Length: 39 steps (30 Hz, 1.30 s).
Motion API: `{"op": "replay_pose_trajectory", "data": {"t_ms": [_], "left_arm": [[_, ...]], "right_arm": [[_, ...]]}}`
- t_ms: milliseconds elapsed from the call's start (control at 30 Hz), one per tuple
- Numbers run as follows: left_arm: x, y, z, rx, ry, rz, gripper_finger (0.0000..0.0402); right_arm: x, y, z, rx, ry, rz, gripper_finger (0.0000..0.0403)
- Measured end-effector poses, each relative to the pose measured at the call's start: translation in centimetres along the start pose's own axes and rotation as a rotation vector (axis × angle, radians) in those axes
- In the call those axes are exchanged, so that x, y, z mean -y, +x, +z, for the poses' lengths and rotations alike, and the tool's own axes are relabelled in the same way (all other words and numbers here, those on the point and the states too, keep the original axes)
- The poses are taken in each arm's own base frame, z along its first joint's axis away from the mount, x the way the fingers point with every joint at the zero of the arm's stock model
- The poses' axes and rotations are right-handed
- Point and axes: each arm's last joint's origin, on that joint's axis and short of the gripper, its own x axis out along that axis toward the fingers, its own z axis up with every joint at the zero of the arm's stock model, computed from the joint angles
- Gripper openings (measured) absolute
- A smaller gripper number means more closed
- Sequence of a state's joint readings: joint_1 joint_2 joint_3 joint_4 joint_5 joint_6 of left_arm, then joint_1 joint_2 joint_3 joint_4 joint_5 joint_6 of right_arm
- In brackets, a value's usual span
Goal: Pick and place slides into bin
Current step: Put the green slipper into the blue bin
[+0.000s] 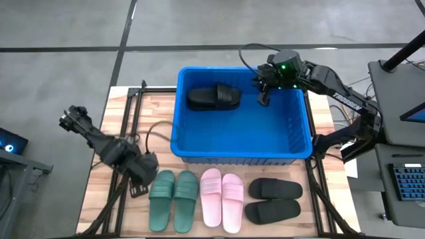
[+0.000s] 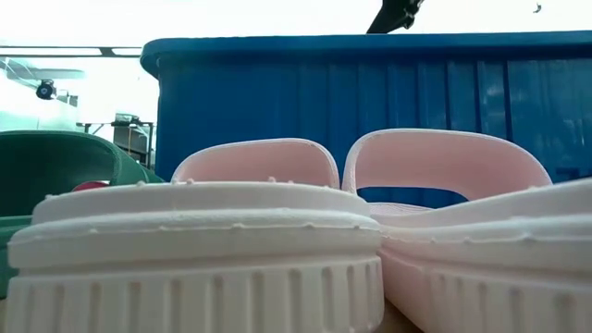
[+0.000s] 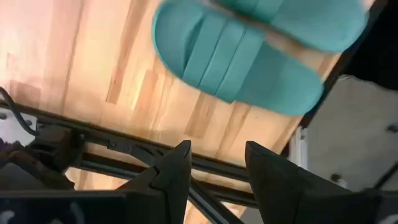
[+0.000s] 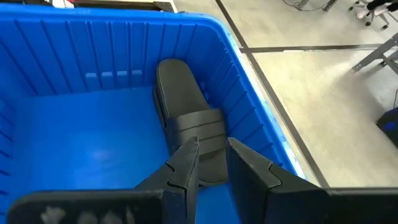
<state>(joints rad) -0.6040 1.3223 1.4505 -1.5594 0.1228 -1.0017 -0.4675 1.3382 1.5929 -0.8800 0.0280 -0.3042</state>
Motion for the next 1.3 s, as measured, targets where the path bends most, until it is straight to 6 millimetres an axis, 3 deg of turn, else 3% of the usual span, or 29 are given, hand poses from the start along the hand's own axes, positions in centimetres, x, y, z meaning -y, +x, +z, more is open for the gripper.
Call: {"op": "replay_pose_trajectory", "data": {"t_ms": [233, 533, 1000, 1300], "left_arm": [[1.7, 3.6, -0.9, 0.018, -0.025, -0.045, 0.0136], [3.9, 6.5, 0.6, 0.104, -0.008, -0.055, 0.0136], [7.8, 12.1, -0.5, 0.185, 0.150, 0.129, 0.0136], [8.0, 16.1, -1.0, 0.140, 0.133, 0.378, 0.0136]], "right_arm": [[0.0, 0.2, 0.0, -0.004, -0.038, 0.001, 0.0073], [0.1, -0.1, 0.0, 0.002, -0.064, -0.004, 0.0073], [0.3, -0.1, -0.1, -0.028, -0.073, -0.087, 0.0073], [0.4, -0.1, -0.1, -0.034, -0.073, -0.102, 0.0073]]}}
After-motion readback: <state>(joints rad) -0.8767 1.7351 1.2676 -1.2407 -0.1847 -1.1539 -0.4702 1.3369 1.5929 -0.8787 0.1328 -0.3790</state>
